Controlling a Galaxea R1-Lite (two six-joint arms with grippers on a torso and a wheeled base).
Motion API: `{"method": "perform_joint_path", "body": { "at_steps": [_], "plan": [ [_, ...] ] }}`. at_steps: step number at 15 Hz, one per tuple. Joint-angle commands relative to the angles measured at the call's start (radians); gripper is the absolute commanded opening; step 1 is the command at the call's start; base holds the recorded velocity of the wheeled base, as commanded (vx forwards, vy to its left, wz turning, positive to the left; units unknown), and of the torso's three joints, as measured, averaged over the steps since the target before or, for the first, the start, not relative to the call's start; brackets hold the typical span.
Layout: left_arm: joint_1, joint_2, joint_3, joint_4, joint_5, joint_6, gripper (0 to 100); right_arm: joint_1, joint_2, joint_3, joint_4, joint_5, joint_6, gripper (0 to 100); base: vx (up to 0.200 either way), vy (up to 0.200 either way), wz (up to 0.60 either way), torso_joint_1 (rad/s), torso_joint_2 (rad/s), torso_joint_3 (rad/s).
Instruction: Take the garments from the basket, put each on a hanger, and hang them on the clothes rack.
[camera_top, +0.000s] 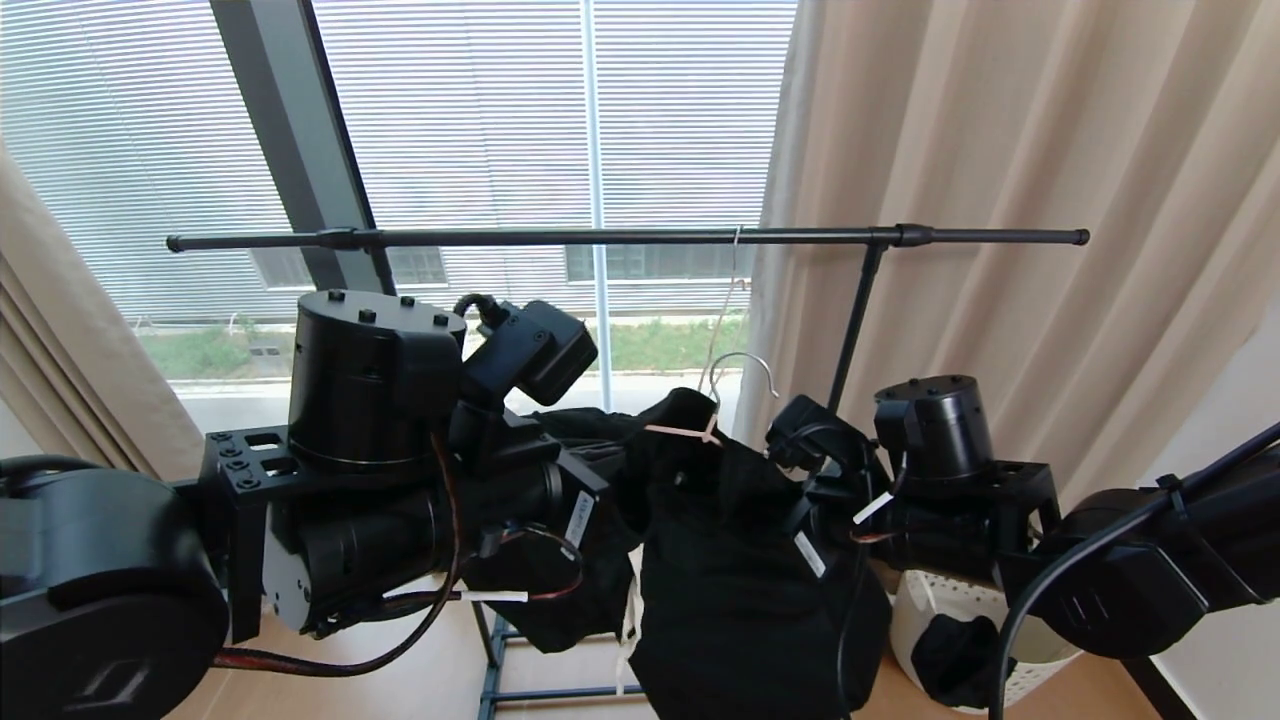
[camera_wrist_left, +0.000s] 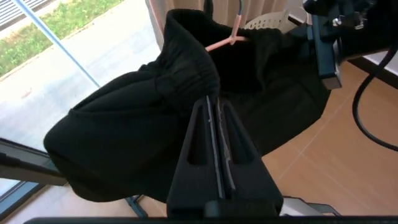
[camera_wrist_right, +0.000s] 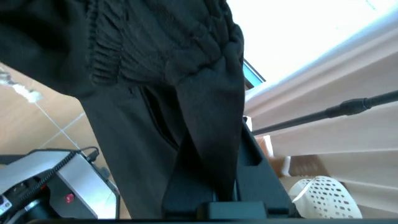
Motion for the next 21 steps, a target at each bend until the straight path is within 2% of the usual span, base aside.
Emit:
{"method": "perform_joint_path", "body": {
  "at_steps": [1,8,11,13,17,21],
  "plan": [
    [-0.001,-0.004,0.033,0.002,0.0,-0.007,0,0.004,-0.002,-0.003,-0.018,0.004,0.025,0,0.0,0.0,0.0,0.0,0.0,0.0],
    [-0.001,0.063,0.087,-0.004,-0.011,-0.013,0,0.006,-0.012,-0.014,-0.09,0.012,0.114,0,0.0,0.0,0.0,0.0,0.0,0.0],
    [-0.001,0.141,0.063,-0.046,-0.008,-0.055,0,0.017,-0.012,-0.009,-0.113,0.023,0.13,0,0.0,0.0,0.0,0.0,0.0,0.0],
    [0.002,0.216,0.018,-0.104,-0.002,-0.095,0,0.017,-0.031,0.008,-0.113,0.058,0.131,0,0.0,0.0,0.0,0.0,0.0,0.0],
    [0.01,0.275,-0.033,-0.13,0.0,-0.102,0,0.032,-0.068,0.029,-0.113,0.093,0.131,0,0.0,0.0,0.0,0.0,0.0,0.0],
    [0.011,0.299,-0.057,-0.132,0.009,-0.106,0,0.04,-0.084,0.042,-0.113,0.095,0.131,0,0.0,0.0,0.0,0.0,0.0,0.0]
  ]
}}
